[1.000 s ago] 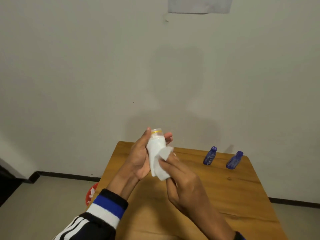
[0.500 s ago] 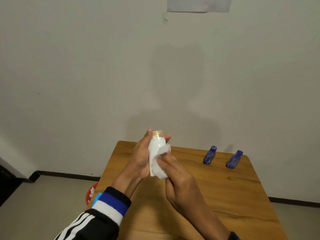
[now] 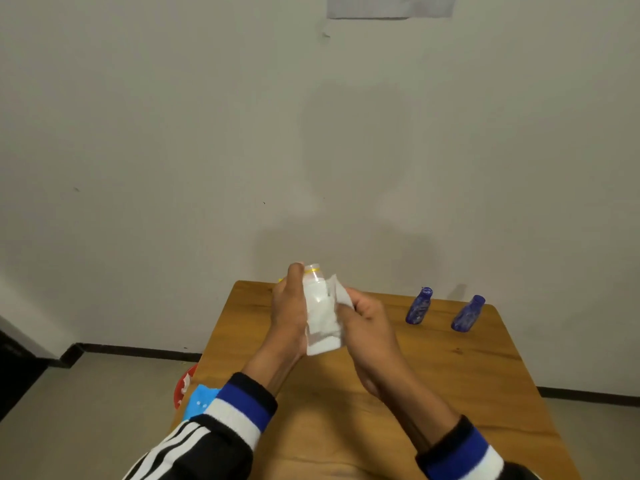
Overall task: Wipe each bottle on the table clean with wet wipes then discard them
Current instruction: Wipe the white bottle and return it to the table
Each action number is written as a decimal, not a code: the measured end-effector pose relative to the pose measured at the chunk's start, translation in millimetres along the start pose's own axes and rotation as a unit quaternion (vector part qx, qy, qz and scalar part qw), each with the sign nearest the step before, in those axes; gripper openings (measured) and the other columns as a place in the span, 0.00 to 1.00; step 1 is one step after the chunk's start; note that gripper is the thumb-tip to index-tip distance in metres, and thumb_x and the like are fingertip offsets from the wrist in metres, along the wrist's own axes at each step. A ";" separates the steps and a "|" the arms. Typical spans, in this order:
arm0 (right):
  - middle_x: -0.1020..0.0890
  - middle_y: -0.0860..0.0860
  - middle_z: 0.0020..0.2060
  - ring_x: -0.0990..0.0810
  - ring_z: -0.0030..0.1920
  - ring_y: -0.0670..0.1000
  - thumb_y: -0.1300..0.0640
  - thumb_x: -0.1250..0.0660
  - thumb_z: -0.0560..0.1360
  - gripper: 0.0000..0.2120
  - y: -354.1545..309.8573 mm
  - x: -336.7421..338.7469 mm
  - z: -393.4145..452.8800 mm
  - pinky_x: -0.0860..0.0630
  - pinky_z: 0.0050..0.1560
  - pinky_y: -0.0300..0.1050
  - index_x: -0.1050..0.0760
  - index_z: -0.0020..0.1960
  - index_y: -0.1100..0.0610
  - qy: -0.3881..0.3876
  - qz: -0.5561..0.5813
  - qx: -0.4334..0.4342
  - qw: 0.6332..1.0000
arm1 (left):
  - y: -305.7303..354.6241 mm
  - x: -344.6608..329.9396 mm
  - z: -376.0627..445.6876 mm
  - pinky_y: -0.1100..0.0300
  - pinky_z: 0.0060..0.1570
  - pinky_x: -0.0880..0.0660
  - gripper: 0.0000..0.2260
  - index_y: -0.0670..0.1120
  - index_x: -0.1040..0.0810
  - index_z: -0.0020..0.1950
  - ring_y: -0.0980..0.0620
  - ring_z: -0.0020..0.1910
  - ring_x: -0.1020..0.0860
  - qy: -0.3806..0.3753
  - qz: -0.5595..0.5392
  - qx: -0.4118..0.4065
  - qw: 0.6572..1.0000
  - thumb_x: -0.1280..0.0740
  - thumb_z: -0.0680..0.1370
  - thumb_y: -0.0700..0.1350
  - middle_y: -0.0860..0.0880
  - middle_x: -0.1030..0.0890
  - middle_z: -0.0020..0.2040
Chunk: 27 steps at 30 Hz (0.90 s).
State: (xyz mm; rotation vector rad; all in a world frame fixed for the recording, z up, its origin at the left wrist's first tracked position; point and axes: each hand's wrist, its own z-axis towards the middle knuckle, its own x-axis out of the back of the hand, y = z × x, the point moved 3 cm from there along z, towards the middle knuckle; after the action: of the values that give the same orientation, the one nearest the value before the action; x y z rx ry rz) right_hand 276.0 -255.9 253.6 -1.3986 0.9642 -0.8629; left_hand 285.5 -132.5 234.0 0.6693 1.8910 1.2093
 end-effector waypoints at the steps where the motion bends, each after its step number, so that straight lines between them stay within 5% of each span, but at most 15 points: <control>1: 0.14 0.56 0.43 0.16 0.41 0.54 0.63 0.43 0.80 0.16 8.1 0.2 -4.8 0.19 0.38 0.49 0.17 0.51 0.54 -0.021 0.011 -0.029 0.999 | 2.0 3.7 1.6 0.57 0.31 0.27 0.16 0.44 0.25 0.39 0.46 0.30 0.24 0.006 0.016 -0.011 1.000 0.36 0.70 0.58 0.45 0.24 0.31; 5: 0.14 0.55 0.45 0.17 0.42 0.50 0.62 0.41 0.80 0.14 25.1 6.5 -15.7 0.21 0.43 0.44 0.16 0.52 0.56 -0.076 0.065 -0.095 0.990 | -0.2 11.1 -1.0 0.59 0.25 0.26 0.18 0.47 0.26 0.41 0.51 0.28 0.22 0.015 0.094 -0.068 0.993 0.36 0.76 0.61 0.49 0.22 0.30; 9: 0.13 0.55 0.46 0.14 0.45 0.53 0.61 0.43 0.83 0.16 12.4 5.2 -9.6 0.20 0.38 0.42 0.17 0.56 0.52 -0.024 0.042 -0.055 0.997 | 1.7 4.6 -8.7 0.58 0.37 0.21 0.16 0.50 0.27 0.59 0.57 0.39 0.18 0.050 0.218 -0.208 0.952 0.36 0.80 0.60 0.52 0.18 0.42; 11: 0.13 0.55 0.46 0.14 0.47 0.56 0.60 0.44 0.84 0.16 2.8 4.0 -4.2 0.16 0.41 0.51 0.18 0.57 0.51 0.018 0.039 -0.020 0.999 | -3.8 -7.2 -13.2 0.55 0.45 0.18 0.19 0.52 0.28 0.62 0.54 0.46 0.17 -0.008 0.255 -0.150 0.955 0.33 0.77 0.62 0.50 0.17 0.50; 14: 0.14 0.53 0.47 0.15 0.50 0.53 0.59 0.45 0.84 0.15 -6.0 1.4 -3.0 0.17 0.51 0.58 0.20 0.58 0.50 0.045 -0.005 0.047 0.998 | -11.0 -23.9 -17.7 0.56 0.45 0.17 0.19 0.53 0.28 0.63 0.53 0.48 0.15 -0.076 0.141 0.007 0.987 0.29 0.77 0.58 0.48 0.17 0.54; 18: 0.15 0.50 0.45 0.17 0.44 0.47 0.60 0.45 0.83 0.19 9.4 -3.4 -24.1 0.19 0.42 0.47 0.22 0.60 0.41 0.001 -0.071 0.090 0.993 | 1.5 -19.0 -8.1 0.56 0.39 0.22 0.14 0.44 0.26 0.60 0.49 0.48 0.19 -0.039 0.022 0.018 0.999 0.31 0.79 0.50 0.43 0.17 0.53; 21: 0.15 0.48 0.50 0.17 0.46 0.45 0.58 0.43 0.83 0.17 32.8 6.7 -31.5 0.22 0.43 0.39 0.20 0.60 0.42 -0.031 -0.055 -0.027 0.998 | 5.2 -5.0 -2.9 0.54 0.48 0.24 0.27 0.42 0.29 0.67 0.52 0.59 0.21 -0.058 0.003 0.001 0.998 0.34 0.73 0.56 0.49 0.15 0.57; 23: 0.14 0.53 0.48 0.16 0.45 0.50 0.57 0.41 0.83 0.13 36.8 19.6 -20.3 0.21 0.42 0.43 0.18 0.57 0.49 0.010 -0.002 -0.107 0.994 | 1.4 0.0 -2.0 0.53 0.50 0.27 0.28 0.42 0.29 0.66 0.51 0.51 0.22 -0.077 0.003 0.018 0.997 0.36 0.72 0.59 0.48 0.14 0.57; 27: 0.14 0.57 0.46 0.15 0.43 0.54 0.59 0.39 0.82 0.10 12.4 26.8 15.3 0.21 0.35 0.44 0.18 0.52 0.57 0.082 0.076 -0.080 0.990 | -12.7 -6.7 -6.4 0.54 0.41 0.20 0.17 0.42 0.21 0.55 0.48 0.39 0.17 -0.070 0.000 0.043 0.997 0.38 0.82 0.55 0.43 0.14 0.44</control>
State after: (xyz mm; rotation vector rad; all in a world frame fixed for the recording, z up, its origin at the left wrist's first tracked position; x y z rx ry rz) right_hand 299.6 -274.5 239.4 -1.3837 1.2743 -0.8089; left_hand 283.7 -146.1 226.2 0.7799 1.8346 1.0580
